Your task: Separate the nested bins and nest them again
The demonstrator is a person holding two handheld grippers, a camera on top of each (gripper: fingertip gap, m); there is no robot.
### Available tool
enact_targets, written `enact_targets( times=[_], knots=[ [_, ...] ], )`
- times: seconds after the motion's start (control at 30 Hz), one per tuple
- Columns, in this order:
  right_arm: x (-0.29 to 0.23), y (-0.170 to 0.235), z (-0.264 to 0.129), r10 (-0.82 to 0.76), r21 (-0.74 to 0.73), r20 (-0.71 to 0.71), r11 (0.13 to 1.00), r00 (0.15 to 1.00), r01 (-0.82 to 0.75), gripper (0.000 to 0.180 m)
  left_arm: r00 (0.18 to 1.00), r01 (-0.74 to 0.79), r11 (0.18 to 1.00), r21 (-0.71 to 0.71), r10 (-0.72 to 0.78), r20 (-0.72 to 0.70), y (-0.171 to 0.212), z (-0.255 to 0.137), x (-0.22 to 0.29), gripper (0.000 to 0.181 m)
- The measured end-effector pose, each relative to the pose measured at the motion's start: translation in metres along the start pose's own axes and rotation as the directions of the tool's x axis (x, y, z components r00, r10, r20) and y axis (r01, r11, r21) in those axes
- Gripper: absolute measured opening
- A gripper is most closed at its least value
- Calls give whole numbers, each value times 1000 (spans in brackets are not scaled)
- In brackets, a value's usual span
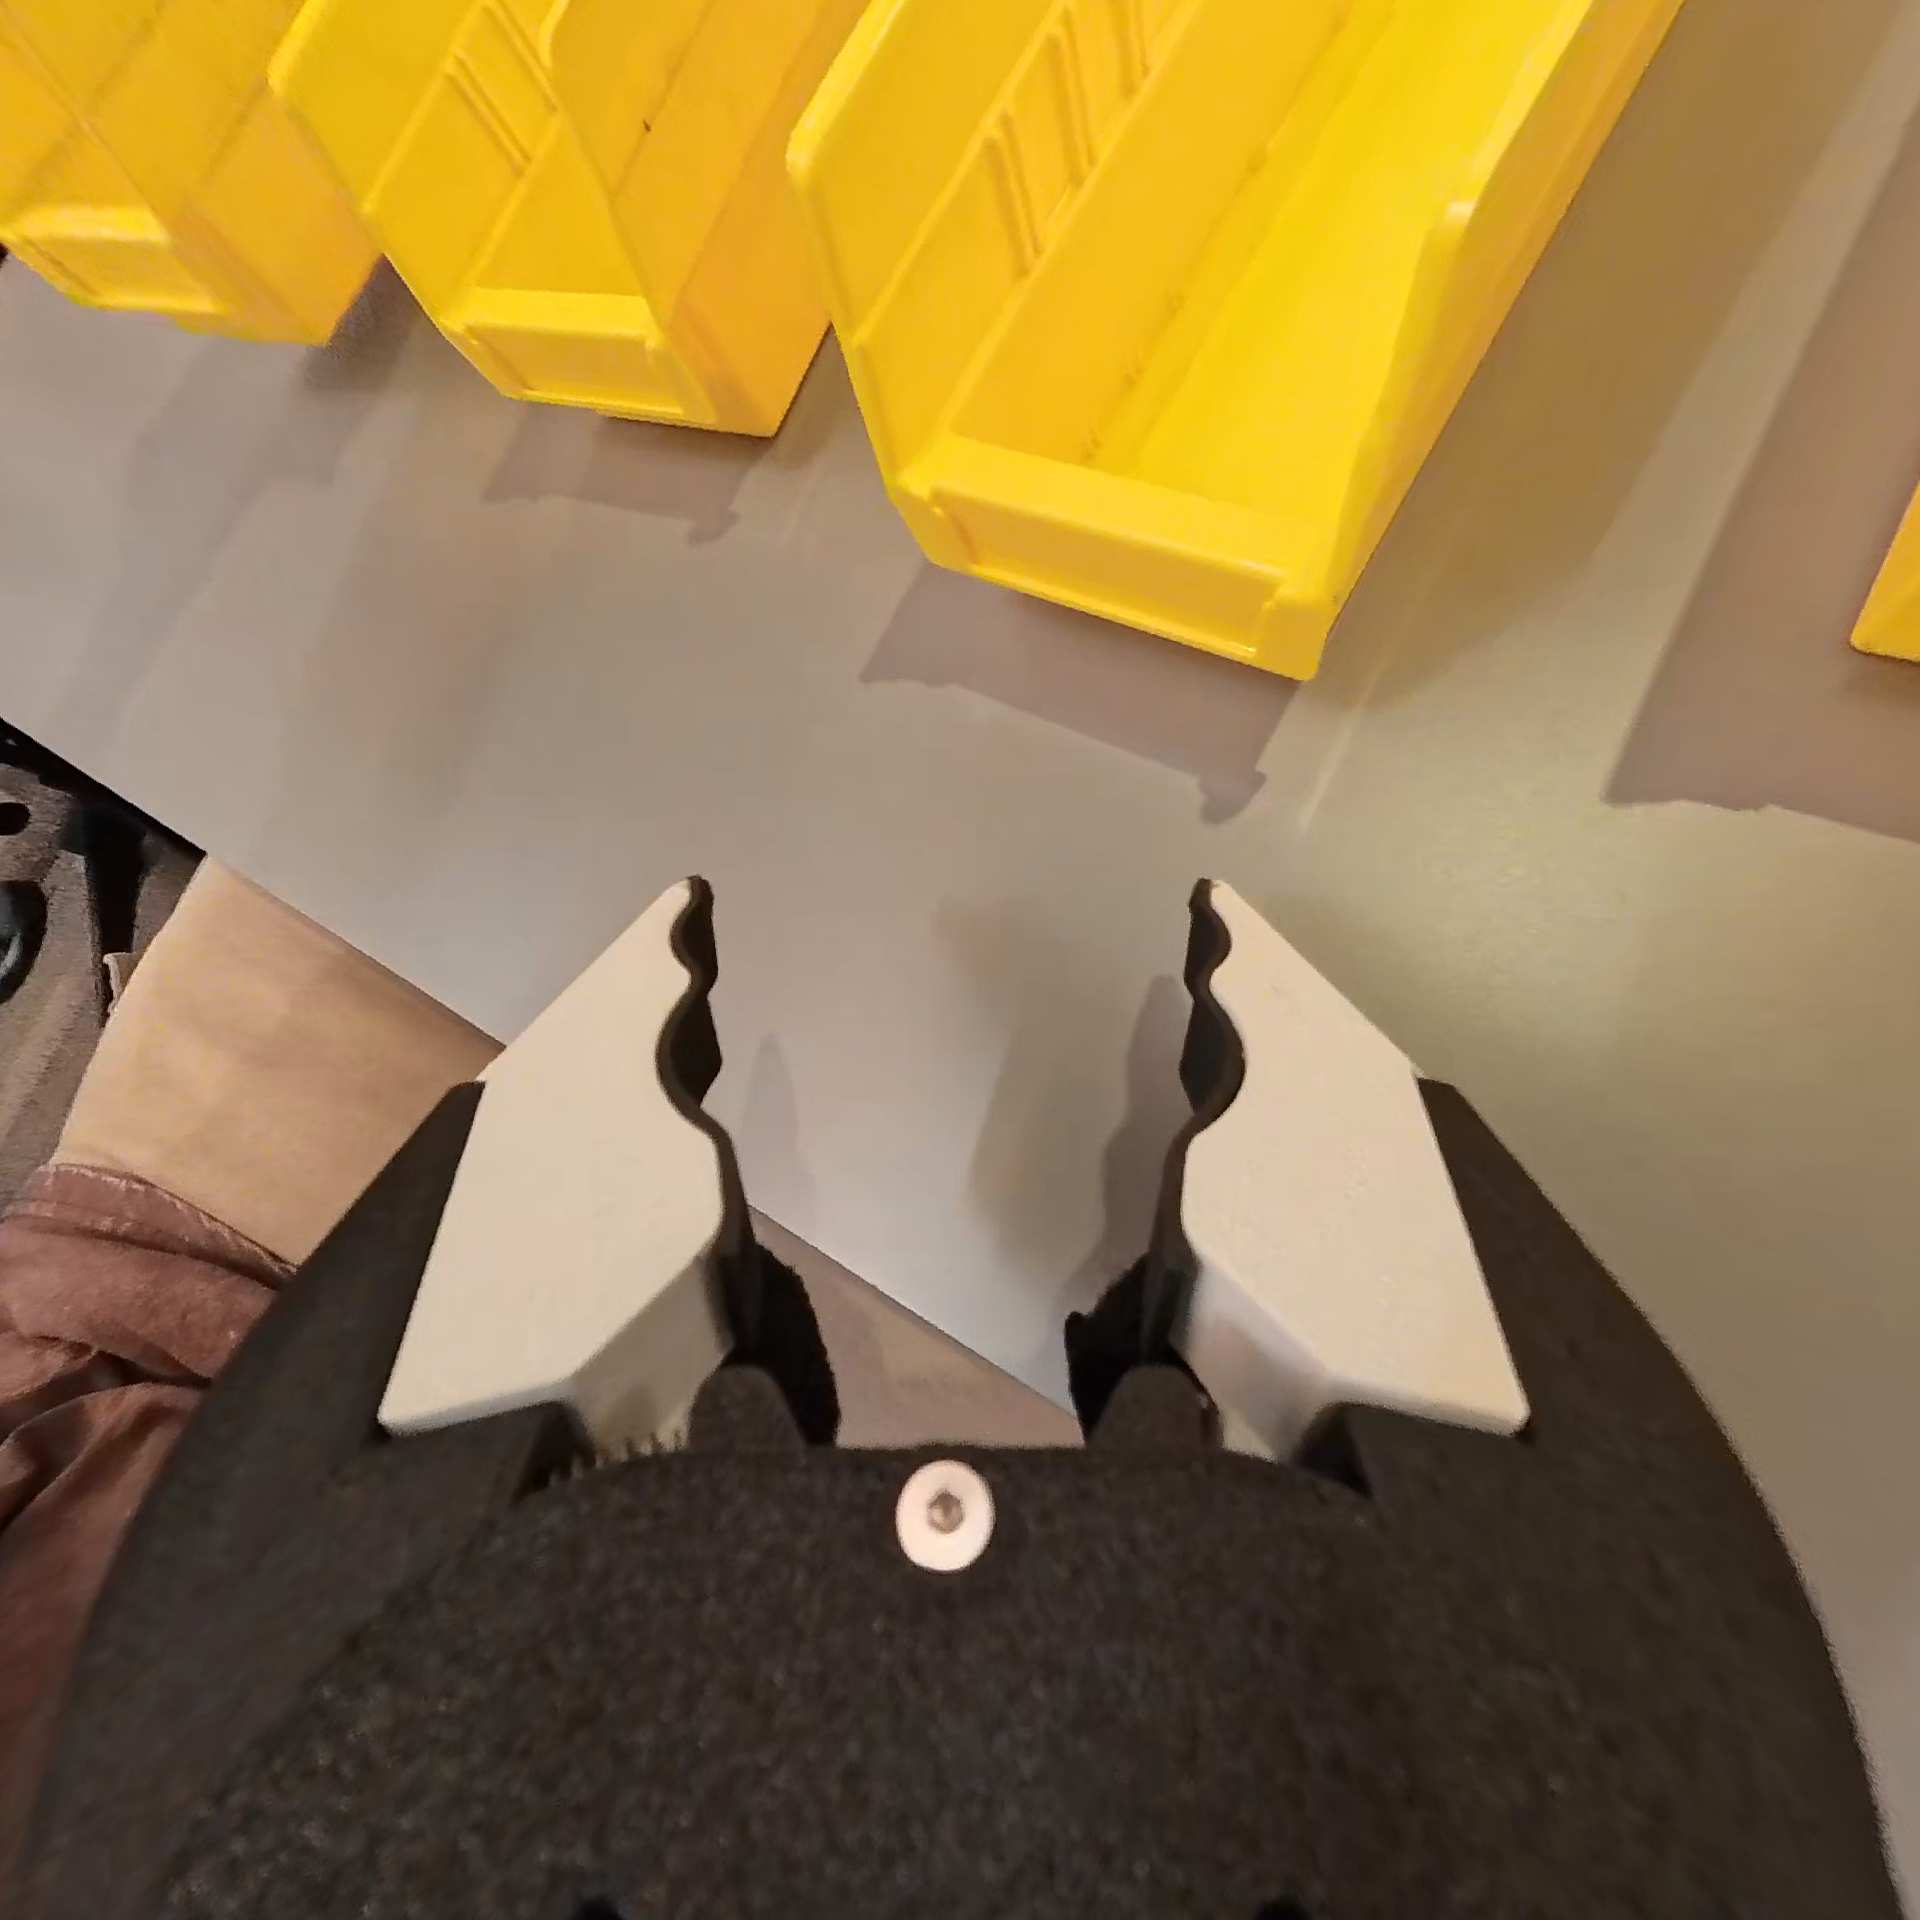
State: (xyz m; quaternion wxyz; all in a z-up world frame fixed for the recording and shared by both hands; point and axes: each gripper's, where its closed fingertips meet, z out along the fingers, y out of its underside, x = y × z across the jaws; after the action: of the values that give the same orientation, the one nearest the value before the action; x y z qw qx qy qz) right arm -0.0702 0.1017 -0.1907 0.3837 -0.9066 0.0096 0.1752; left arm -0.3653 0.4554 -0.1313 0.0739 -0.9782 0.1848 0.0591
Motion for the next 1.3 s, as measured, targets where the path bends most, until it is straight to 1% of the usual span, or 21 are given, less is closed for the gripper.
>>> enact_targets(
  times=[0.1,0.17,0.27,0.43,0.53,0.6,0.63,0.77,0.8,0.87,0.9,0.97,1.07,1.1,1.13,1.17,1.2,1.23,1.3],
  knots=[
    [1,1,-1,9,0,3,1000,1000,-9,91,1000,-7,1000,18,7,-23,0,13,3,89],
    [1,1,-2,13,5,6,1000,1000,-13,90,999,23,999,43,-21,-48,-4,15,2,91],
    [0,4,-1,9,-8,8,1000,1000,-9,90,997,9,999,48,-5,-73,-6,16,0,93],
    [1,6,0,5,-20,3,1000,1000,-5,90,994,6,996,88,4,-107,-9,20,-1,105],
    [1,6,0,5,-21,5,1000,1000,-5,90,995,-26,992,120,38,-95,-11,18,-2,109],
    [1,6,-1,2,-18,2,1000,1000,-2,90,993,-77,985,157,89,-74,-14,7,-5,106],
    [2,5,-3,1,-11,-1,1000,1000,-1,90,992,-103,980,172,114,-60,-16,-2,-8,108],
    [8,-6,-11,-5,50,-28,999,1000,6,90,982,-167,940,298,184,-30,-27,-53,-24,107],
    [11,-11,-14,-6,77,-41,997,999,9,90,978,-195,916,350,208,-1,-28,-69,-28,107],
    [14,-24,-24,-12,149,-64,989,998,22,84,971,-235,856,460,231,66,-21,-101,-34,91],
    [16,-32,-31,-17,198,-74,980,997,31,79,968,-249,828,502,228,104,-11,-114,-38,88],
    [20,-44,-43,-13,267,-94,963,996,38,76,963,-270,754,598,222,154,19,-134,-39,87],
    [29,-53,-55,13,332,-120,943,993,28,76,962,-264,588,765,222,162,78,-151,-22,87],
    [32,-55,-59,22,353,-127,935,992,25,75,968,-238,524,818,196,156,99,-155,-18,90],
    [35,-57,-62,27,368,-136,930,990,25,74,977,-196,466,863,168,132,120,-156,-13,90],
    [37,-59,-64,26,376,-148,926,989,32,73,983,-157,408,900,156,101,141,-154,-5,81],
    [40,-59,-66,22,377,-166,925,986,43,73,987,-115,350,930,143,69,161,-150,2,78],
    [44,-59,-66,16,367,-192,928,981,57,73,992,-75,306,949,116,41,180,-143,8,71],
    [53,-54,-65,-4,322,-250,943,968,87,73,992,-32,249,968,125,1,211,-124,25,57]
  ],
)
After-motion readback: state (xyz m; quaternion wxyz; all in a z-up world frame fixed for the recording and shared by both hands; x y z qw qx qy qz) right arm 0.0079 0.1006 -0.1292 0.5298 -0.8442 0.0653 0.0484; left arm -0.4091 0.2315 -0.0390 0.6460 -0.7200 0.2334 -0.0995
